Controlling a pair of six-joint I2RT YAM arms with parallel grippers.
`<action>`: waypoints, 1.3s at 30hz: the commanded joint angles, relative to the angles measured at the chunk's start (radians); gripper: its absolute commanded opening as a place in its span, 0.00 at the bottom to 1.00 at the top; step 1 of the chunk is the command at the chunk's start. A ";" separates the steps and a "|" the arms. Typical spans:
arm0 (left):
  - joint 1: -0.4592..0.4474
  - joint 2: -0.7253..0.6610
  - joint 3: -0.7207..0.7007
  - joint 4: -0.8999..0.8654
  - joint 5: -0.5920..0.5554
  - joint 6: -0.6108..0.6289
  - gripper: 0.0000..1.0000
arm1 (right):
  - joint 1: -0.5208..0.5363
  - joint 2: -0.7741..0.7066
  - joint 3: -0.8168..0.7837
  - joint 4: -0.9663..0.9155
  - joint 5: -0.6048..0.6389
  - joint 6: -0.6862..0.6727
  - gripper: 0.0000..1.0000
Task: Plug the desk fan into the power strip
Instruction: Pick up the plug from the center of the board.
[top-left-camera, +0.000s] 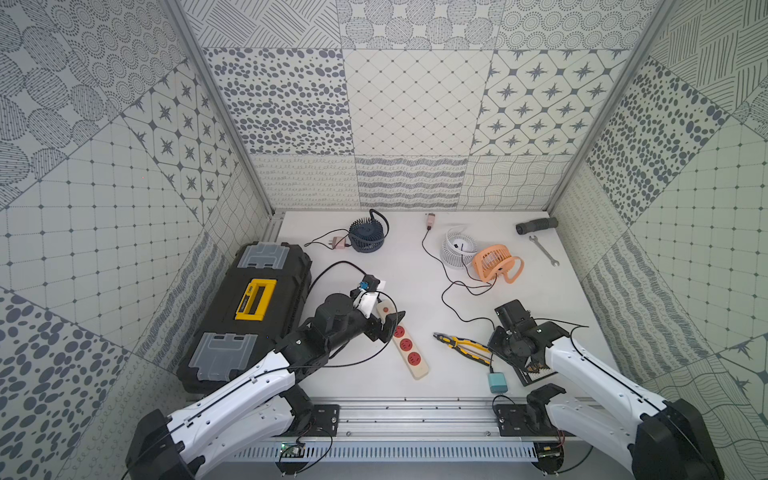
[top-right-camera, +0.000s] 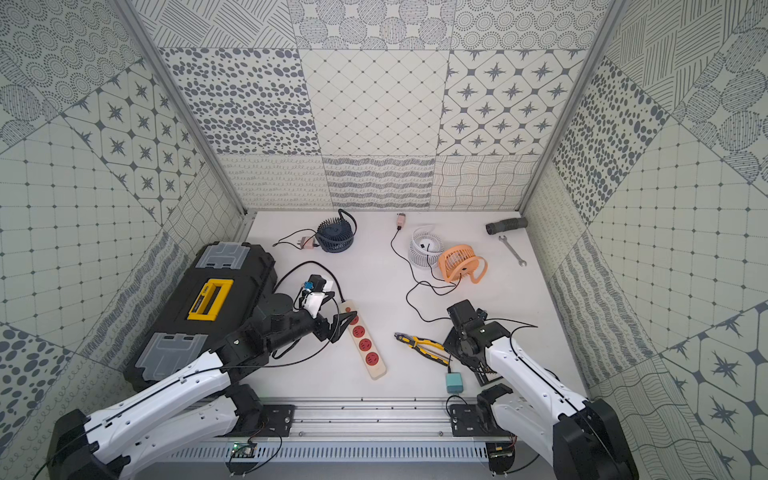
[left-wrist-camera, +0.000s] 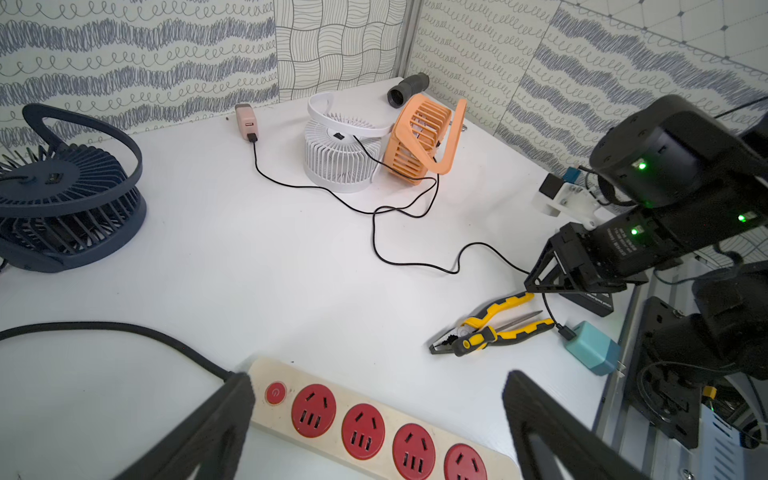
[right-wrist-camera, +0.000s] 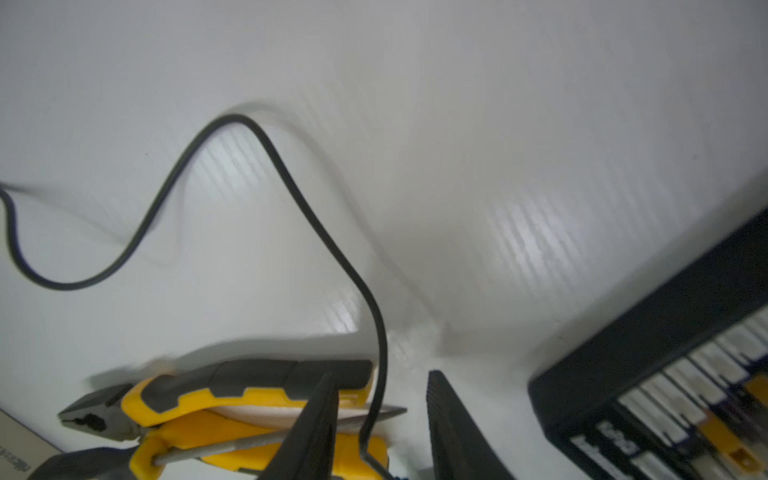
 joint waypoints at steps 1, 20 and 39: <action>-0.008 0.006 0.003 0.053 -0.003 -0.016 0.97 | 0.005 -0.025 -0.027 0.100 0.023 0.019 0.25; -0.189 0.194 -0.014 0.479 0.062 0.006 0.97 | 0.054 -0.197 0.190 0.149 -0.076 0.013 0.00; -0.207 0.381 0.027 0.673 0.219 0.280 0.98 | 0.175 0.035 0.605 0.178 -0.264 -0.306 0.00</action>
